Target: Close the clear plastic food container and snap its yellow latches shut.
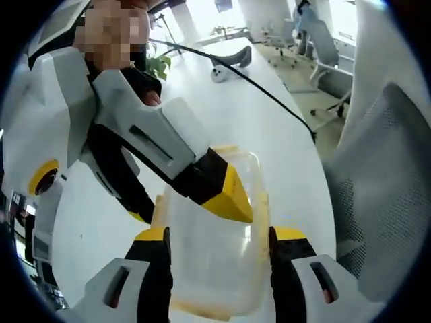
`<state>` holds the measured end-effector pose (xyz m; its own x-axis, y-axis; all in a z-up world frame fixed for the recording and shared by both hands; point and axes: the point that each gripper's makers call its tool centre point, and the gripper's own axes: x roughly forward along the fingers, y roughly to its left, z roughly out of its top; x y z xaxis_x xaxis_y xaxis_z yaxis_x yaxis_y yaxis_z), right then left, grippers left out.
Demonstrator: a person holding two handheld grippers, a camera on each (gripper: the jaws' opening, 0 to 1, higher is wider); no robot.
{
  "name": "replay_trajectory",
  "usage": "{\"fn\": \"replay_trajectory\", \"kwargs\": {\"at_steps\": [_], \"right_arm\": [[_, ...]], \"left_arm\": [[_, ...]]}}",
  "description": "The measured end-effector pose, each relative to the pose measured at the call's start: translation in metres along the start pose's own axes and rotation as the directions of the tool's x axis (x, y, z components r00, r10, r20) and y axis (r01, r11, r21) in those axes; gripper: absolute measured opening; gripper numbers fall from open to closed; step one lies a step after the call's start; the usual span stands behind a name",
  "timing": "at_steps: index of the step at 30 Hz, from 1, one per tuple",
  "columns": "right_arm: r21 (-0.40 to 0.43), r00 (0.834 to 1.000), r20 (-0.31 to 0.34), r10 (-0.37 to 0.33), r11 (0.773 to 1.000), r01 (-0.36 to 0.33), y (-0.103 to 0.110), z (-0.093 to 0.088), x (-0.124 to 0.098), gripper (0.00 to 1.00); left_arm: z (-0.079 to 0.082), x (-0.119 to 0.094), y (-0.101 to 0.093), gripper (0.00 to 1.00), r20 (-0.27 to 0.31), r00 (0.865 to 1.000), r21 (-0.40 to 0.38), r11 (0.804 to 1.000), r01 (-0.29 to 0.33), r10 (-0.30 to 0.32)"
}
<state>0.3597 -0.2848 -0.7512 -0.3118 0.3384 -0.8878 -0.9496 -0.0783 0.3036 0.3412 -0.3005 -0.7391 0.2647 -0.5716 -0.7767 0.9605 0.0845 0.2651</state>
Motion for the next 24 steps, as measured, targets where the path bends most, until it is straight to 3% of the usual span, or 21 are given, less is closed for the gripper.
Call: {"fn": "replay_trajectory", "kwargs": {"at_steps": [7, 8, 9, 15, 20, 21, 24], "right_arm": [[0.010, 0.999, -0.047, 0.011, 1.000, -0.010, 0.0010, 0.0005, 0.0012, 0.65], [0.012, 0.996, -0.057, 0.066, 0.998, -0.065, 0.0072, 0.0017, 0.0040, 0.65], [0.033, 0.998, -0.051, 0.028, 0.999, -0.026, 0.0000, 0.0045, 0.0019, 0.65], [0.033, 0.998, -0.048, 0.035, 0.999, -0.033, 0.0012, 0.0022, 0.0014, 0.64], [0.053, 0.997, -0.061, 0.050, 0.997, -0.046, 0.0019, -0.0007, 0.0087, 0.63], [0.049, 0.996, -0.074, 0.049, 0.998, -0.045, 0.0015, 0.0000, 0.0073, 0.63], [0.051, 0.996, -0.079, 0.047, 0.998, -0.043, 0.0008, -0.0022, 0.0066, 0.63]], "left_arm": [[-0.0004, 0.0011, 0.0030, 0.54, -0.052, 0.999, -0.007, 1.000, -0.004, 0.003], [-0.0006, 0.0010, 0.0024, 0.54, -0.054, 0.999, -0.014, 1.000, 0.006, -0.006], [0.0001, 0.0006, 0.0005, 0.54, -0.059, 0.998, -0.001, 1.000, 0.008, -0.008], [-0.0016, 0.0019, 0.0033, 0.52, -0.085, 0.996, -0.007, 1.000, 0.009, -0.009], [-0.0031, 0.0052, 0.0054, 0.50, -0.101, 0.995, 0.038, 0.999, -0.014, 0.018], [-0.0034, 0.0052, 0.0059, 0.50, -0.095, 0.995, 0.006, 1.000, -0.010, 0.011], [-0.0045, 0.0048, 0.0051, 0.50, -0.092, 0.996, 0.012, 1.000, -0.011, 0.012]]}}
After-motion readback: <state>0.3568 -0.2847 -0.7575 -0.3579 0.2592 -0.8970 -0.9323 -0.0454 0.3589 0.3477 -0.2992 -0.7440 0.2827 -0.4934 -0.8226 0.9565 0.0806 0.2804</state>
